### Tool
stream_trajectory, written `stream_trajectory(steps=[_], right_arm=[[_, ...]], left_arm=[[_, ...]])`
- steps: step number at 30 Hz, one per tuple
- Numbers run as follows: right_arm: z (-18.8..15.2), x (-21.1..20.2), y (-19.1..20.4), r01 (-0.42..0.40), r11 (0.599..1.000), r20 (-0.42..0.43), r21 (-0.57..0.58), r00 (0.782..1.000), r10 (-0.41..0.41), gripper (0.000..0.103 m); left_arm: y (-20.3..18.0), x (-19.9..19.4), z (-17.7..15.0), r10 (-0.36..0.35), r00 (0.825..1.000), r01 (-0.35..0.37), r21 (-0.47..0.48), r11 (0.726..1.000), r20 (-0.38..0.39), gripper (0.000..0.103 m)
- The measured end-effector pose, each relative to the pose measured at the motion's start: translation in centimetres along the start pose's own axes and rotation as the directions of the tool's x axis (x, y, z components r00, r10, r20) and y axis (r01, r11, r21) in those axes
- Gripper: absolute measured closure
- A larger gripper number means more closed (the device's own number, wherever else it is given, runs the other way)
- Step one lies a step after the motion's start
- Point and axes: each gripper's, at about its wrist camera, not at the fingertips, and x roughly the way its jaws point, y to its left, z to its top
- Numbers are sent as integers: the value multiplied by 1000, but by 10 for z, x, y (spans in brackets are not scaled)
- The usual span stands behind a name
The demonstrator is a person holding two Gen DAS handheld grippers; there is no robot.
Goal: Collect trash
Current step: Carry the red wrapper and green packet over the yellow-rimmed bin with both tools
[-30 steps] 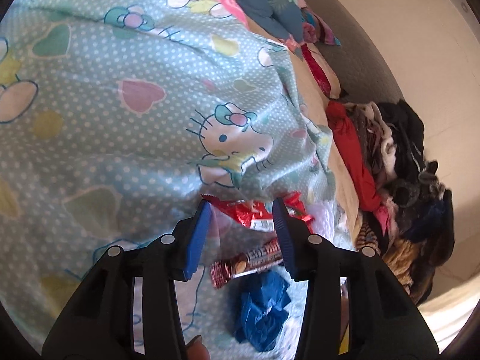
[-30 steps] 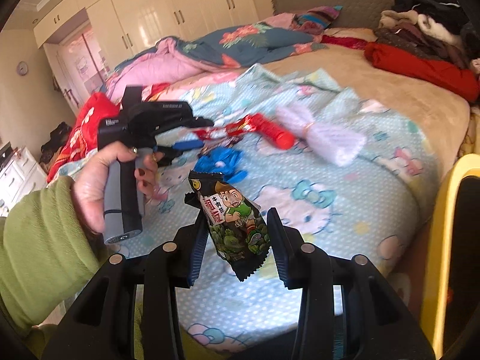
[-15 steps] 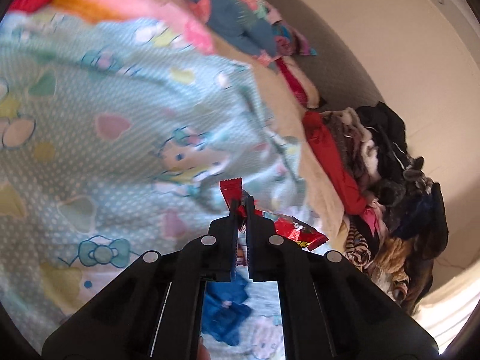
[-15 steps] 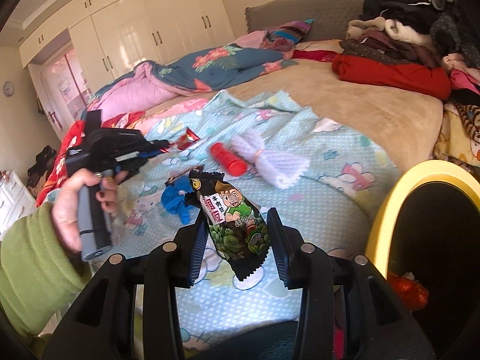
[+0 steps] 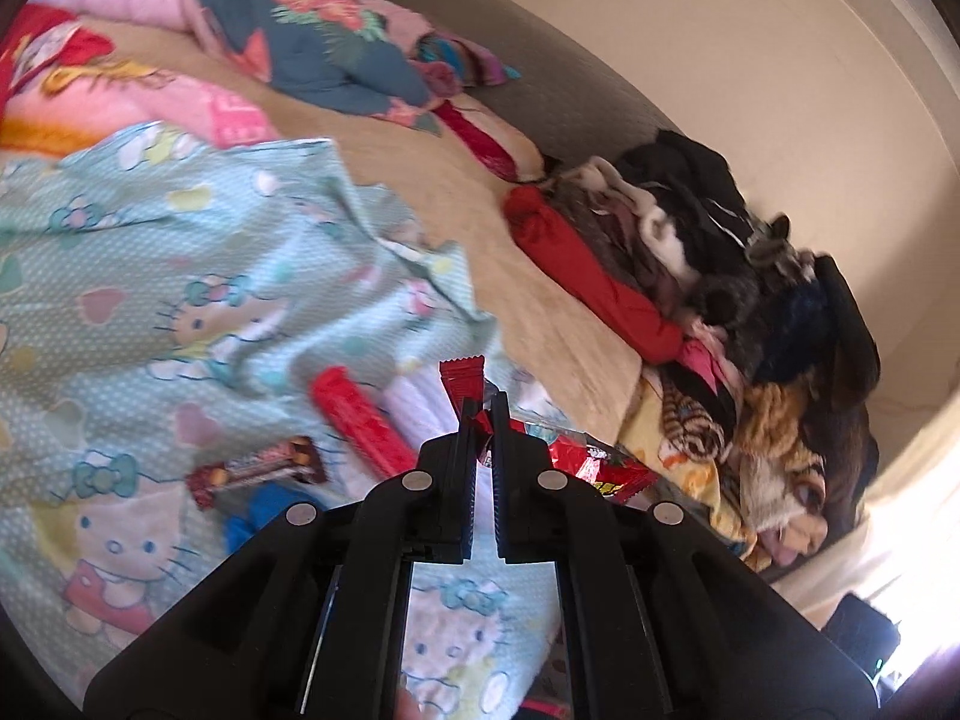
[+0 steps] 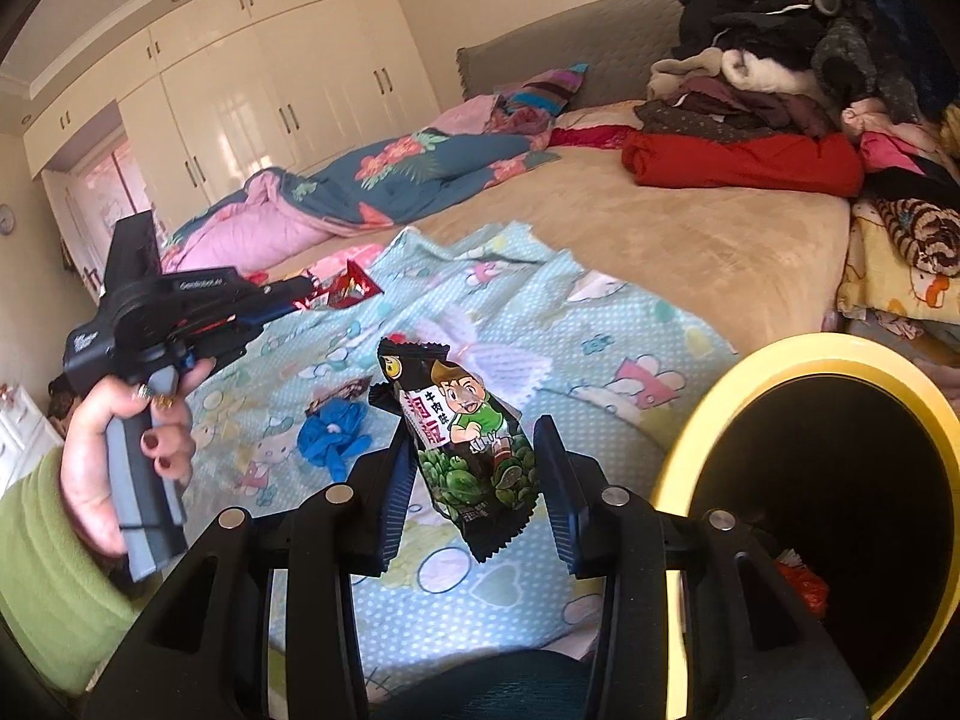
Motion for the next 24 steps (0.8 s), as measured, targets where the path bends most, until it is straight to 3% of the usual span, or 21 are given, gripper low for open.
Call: stream_trajectory(steps=[24], right_arm=[[13,-60,-73,97,984,132,150,984,-117,65]], left_arm=[[-92,12,-41,-58,996,71,215,974,-66,102]])
